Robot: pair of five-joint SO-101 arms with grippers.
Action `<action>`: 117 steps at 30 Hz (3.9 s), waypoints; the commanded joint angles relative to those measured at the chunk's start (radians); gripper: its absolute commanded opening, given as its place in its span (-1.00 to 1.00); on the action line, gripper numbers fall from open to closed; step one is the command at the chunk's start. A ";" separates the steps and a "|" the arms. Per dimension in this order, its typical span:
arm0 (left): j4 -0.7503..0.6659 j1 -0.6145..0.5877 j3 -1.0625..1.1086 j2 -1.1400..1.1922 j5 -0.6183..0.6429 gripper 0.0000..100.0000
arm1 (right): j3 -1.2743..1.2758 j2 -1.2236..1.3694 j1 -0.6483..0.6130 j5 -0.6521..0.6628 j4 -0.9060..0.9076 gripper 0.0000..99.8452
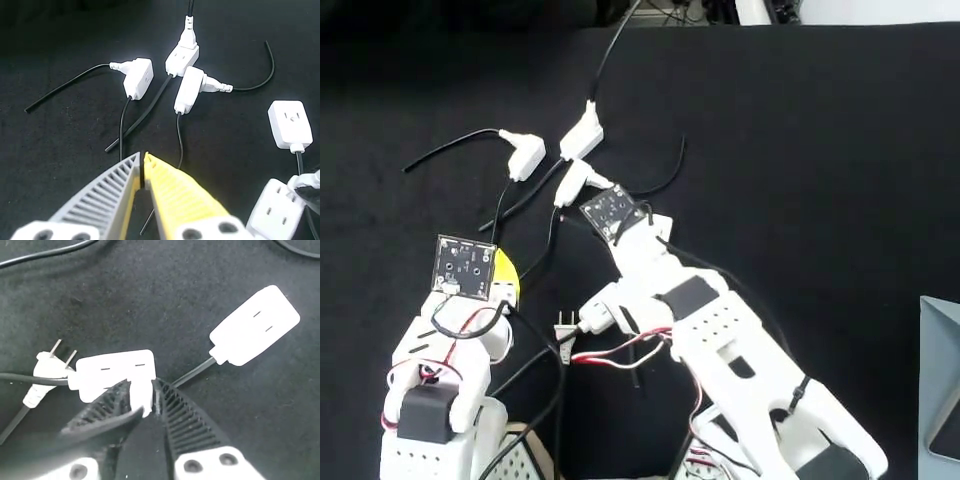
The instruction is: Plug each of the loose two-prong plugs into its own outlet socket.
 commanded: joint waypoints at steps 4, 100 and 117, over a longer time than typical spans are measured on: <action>0.000 -0.008 -0.030 0.000 0.008 -0.94 | -0.085 -0.005 -0.008 0.000 0.038 -0.98; 0.002 -0.140 -0.050 -0.002 0.017 -0.63 | -0.430 0.337 -0.014 -0.051 0.367 -0.50; 0.058 -0.015 -0.045 0.003 -0.051 -0.61 | -0.792 0.128 -0.012 0.003 0.841 -0.84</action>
